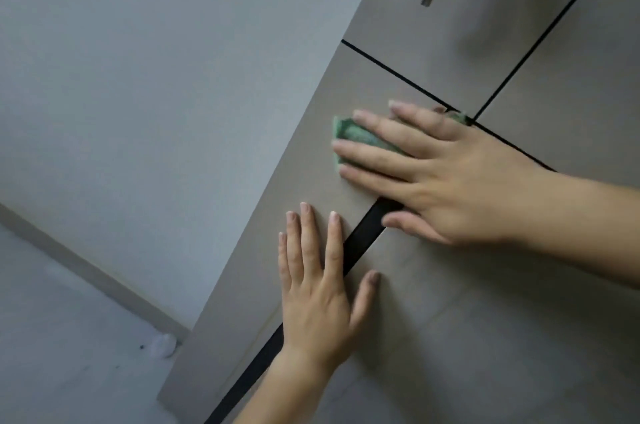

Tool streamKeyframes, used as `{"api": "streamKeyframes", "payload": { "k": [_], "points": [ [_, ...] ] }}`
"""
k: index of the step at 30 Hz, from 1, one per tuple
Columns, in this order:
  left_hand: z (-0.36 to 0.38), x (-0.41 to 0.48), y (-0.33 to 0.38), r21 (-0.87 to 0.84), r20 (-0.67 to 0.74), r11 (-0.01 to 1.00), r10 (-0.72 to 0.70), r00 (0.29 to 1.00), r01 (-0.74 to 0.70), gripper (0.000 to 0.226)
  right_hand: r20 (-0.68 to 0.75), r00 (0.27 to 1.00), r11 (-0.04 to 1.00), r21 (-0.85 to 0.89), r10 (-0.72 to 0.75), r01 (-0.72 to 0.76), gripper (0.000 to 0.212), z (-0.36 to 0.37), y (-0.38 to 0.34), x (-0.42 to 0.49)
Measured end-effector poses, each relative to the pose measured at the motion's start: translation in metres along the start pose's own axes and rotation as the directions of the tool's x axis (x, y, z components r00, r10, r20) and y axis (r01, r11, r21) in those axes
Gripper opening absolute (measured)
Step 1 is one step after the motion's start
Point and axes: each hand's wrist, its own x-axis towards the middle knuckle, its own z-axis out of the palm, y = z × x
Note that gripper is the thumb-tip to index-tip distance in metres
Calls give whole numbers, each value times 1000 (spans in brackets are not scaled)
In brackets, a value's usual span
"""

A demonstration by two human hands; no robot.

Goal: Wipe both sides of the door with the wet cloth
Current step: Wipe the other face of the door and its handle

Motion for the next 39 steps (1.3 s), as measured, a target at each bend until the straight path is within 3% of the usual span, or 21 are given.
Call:
{"api": "streamKeyframes", "payload": {
  "k": [4, 10, 16, 18, 23, 27, 30, 36, 39],
  "points": [
    [3, -10, 3, -1, 29, 999, -51, 998, 51, 79, 3, 987, 983, 86, -161, 160, 67, -2, 2, -36],
    [-1, -19, 6, -32, 54, 998, -50, 997, 52, 76, -100, 992, 995, -68, 70, -77, 69, 5, -13, 24],
    [3, -43, 32, -28, 104, 997, -66, 992, 69, 74, -57, 998, 998, 63, 29, -26, 65, 18, -74, -153],
    [4, -49, 52, -31, 123, 997, -70, 990, 75, 73, -67, 994, 995, 55, 83, -79, 63, 19, -64, -172],
    [8, -50, 94, -40, 122, 997, -64, 990, 70, 71, -90, 932, 936, -1, 350, -351, 72, 6, -21, -122],
    [10, -70, 115, -66, 155, 990, -110, 982, 122, 73, -94, 940, 945, 17, 327, -327, 72, 24, -69, -211],
    [13, -81, 132, -83, 216, 978, -170, 962, 191, 76, -86, 921, 920, 135, 380, -368, 70, 28, -100, -279],
    [6, -75, 152, -36, 283, 954, -276, 919, 298, 74, -45, 824, 821, 129, 565, -556, 70, 11, -87, -222],
    [5, -79, 152, -31, 290, 956, -270, 918, 291, 74, -29, 775, 770, 146, 631, -621, 69, 17, -103, -261]
  ]
}}
